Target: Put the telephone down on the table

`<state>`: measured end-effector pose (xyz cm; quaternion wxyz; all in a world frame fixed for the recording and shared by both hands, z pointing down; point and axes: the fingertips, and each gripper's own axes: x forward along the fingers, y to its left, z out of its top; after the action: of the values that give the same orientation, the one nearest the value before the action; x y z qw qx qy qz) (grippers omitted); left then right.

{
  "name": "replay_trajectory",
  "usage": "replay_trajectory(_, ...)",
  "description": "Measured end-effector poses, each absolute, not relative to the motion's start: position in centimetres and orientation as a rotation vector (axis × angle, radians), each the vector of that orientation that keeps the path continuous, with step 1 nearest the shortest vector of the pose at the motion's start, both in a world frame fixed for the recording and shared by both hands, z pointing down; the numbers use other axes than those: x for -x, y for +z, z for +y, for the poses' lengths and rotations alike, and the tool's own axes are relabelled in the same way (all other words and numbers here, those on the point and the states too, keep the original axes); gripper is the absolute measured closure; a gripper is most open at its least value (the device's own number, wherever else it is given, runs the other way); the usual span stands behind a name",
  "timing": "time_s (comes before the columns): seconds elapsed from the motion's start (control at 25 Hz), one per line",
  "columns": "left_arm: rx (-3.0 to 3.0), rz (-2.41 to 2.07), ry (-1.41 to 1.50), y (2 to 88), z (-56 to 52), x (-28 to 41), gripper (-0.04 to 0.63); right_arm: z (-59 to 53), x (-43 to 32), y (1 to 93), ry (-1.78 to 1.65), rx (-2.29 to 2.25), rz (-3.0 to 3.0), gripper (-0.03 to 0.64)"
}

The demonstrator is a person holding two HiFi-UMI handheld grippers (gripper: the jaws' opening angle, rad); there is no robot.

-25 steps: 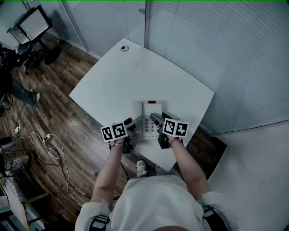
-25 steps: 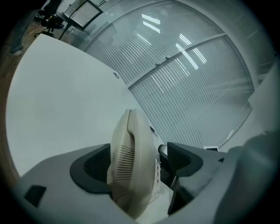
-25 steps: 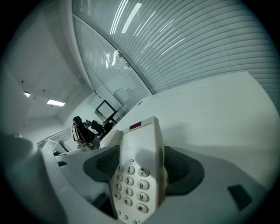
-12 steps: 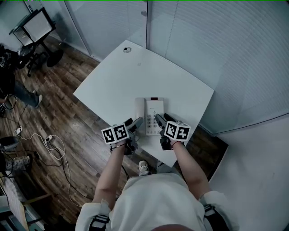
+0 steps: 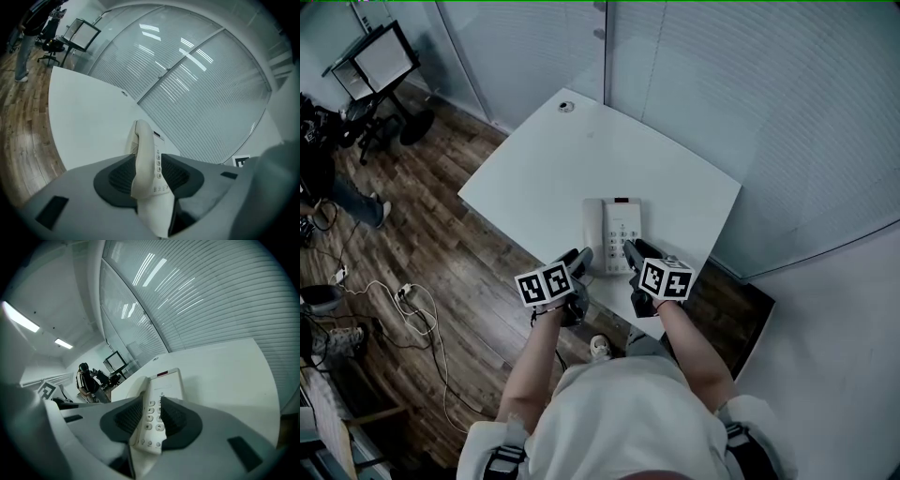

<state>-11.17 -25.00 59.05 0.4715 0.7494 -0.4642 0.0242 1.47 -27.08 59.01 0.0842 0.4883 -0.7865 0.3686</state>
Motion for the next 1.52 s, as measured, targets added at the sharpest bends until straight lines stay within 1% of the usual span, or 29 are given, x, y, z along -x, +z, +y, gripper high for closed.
replay_trajectory(0.08,-1.833,-1.147,0.065,58.9,-24.4,11.3,0.442,-26.4,-1.3,58.6,1.088,-1.459,-2.353,0.497)
replay_trajectory(0.2,-1.823,-1.169,0.070,58.7,-23.5,11.6,0.460,-25.4,-1.0,58.1,1.075,-1.450,-2.363,0.517)
replay_trajectory(0.32,-1.818,-1.202,0.083,58.4,-22.4,11.9,0.505,-24.2,-0.7,57.6,1.055,-1.432,-2.377,0.534)
replay_trajectory(0.68,-1.810,-1.202,0.090,57.9,-18.7,12.9,0.557,-20.5,0.6,55.4,1.024,-1.404,-2.435,0.569)
replay_trajectory(0.96,-1.831,-1.209,0.101,57.5,-15.9,13.6,0.574,-18.1,0.7,55.5,1.023,-1.421,-2.420,0.580)
replay_trajectory(1.52,-1.851,-1.133,0.081,57.3,-12.2,13.5,0.574,-13.9,0.6,55.7,1.057,-1.437,-2.410,0.594)
